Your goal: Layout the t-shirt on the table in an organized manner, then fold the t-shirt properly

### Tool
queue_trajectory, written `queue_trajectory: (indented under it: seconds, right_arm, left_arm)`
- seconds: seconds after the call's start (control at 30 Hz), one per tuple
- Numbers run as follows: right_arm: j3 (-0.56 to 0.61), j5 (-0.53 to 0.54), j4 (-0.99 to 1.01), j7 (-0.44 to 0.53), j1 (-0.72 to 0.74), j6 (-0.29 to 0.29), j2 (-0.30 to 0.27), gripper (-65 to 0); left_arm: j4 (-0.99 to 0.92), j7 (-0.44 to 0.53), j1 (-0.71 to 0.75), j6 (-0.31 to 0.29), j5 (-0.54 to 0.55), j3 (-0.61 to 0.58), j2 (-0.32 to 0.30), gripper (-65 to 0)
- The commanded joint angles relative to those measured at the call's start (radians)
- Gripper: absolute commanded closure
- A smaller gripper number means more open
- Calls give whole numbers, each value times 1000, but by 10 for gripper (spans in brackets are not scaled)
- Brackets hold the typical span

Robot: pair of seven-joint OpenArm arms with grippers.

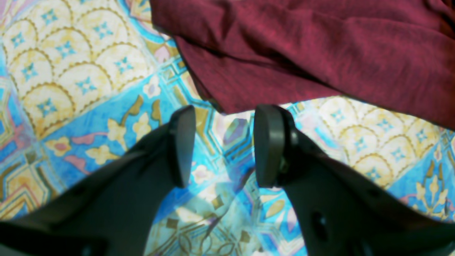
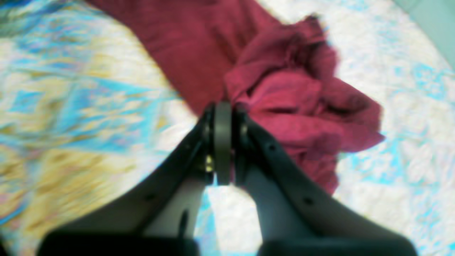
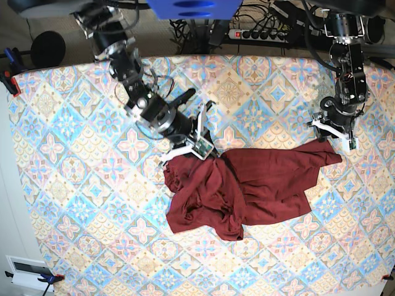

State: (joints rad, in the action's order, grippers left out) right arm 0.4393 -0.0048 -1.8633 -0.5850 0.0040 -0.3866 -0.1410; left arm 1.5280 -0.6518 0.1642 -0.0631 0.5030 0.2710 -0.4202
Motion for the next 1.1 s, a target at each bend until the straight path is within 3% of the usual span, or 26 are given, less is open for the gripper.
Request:
queue_trajectory:
  seconds: [0.0, 0.13, 0.3, 0.53, 0.7, 0.8, 1.07]
  right_arm:
    - [-26, -1, -49, 29, -22, 13, -9, 0]
    - [-61, 24, -131, 32, -161, 13, -64, 0]
    - [-53, 104, -170, 33, -263, 13, -65, 0]
    - [132, 104, -175, 46, -279, 4, -41, 0]
    - [238, 105, -174, 46, -278, -219, 8, 0]
    - [257, 105, -169, 46, -267, -308, 53, 0]
    - [235, 111, -144, 47, -157, -312, 172, 0]
  left_arm:
    - [18, 19, -10, -2, 3, 7, -19, -270]
    - [18, 19, -10, -2, 3, 6, -19, -270]
    - [16, 19, -10, -2, 3, 6, -19, -270]
    - [16, 19, -8, -2, 3, 6, -19, -270]
    - [16, 19, -8, -2, 3, 7, -22, -270]
    - [18, 19, -8, -2, 3, 7, -24, -270]
    - [24, 19, 27, -2, 3, 3, -19, -269]
